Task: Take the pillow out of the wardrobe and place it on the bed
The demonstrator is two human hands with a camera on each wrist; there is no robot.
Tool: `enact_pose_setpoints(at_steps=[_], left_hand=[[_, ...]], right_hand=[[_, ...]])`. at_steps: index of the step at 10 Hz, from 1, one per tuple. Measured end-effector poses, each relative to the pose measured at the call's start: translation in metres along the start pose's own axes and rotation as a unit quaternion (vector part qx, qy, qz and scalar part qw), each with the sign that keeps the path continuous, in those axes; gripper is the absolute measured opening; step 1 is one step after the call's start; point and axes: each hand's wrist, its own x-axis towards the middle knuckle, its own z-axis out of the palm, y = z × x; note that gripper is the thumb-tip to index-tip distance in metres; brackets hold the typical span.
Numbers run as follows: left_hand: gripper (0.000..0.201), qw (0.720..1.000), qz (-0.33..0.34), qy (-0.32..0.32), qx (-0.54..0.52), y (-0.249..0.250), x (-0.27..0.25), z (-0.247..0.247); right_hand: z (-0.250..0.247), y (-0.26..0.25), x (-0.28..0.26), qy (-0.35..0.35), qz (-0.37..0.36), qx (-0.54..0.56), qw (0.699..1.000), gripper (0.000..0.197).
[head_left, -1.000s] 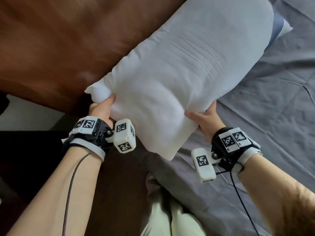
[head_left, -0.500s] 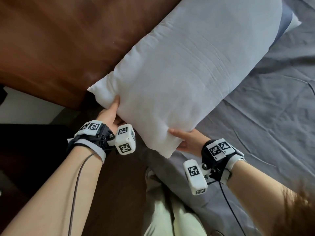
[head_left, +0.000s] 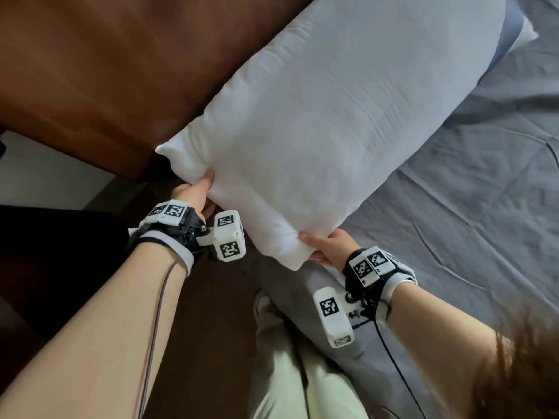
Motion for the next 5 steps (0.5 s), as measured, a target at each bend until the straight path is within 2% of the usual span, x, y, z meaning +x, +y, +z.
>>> enact_pose_setpoints(at_steps=[1, 2, 3, 4, 5], left_hand=[[0.022, 1.000, 0.008, 0.000, -0.021, 0.000, -0.012, -0.001], [0.033, 0.999, 0.027, -0.004, -0.026, -0.002, -0.026, -0.005], [0.035, 0.999, 0.039, 0.018, -0.024, -0.002, -0.045, -0.014], [0.015, 0.997, 0.052, 0.031, -0.039, 0.003, -0.070, -0.024], [0.014, 0.995, 0.065, 0.038, -0.060, 0.010, -0.099, -0.038]], right_hand=[[0.000, -0.004, -0.011, -0.006, -0.003, -0.021, 1.000, 0.019], [-0.001, -0.009, -0.022, -0.006, -0.013, -0.039, 0.999, 0.018], [0.000, -0.016, -0.039, -0.008, -0.016, -0.062, 0.998, 0.017], [-0.001, -0.019, -0.050, 0.013, -0.029, -0.108, 0.994, 0.030], [-0.003, -0.028, -0.070, 0.030, -0.042, -0.122, 0.991, 0.048]])
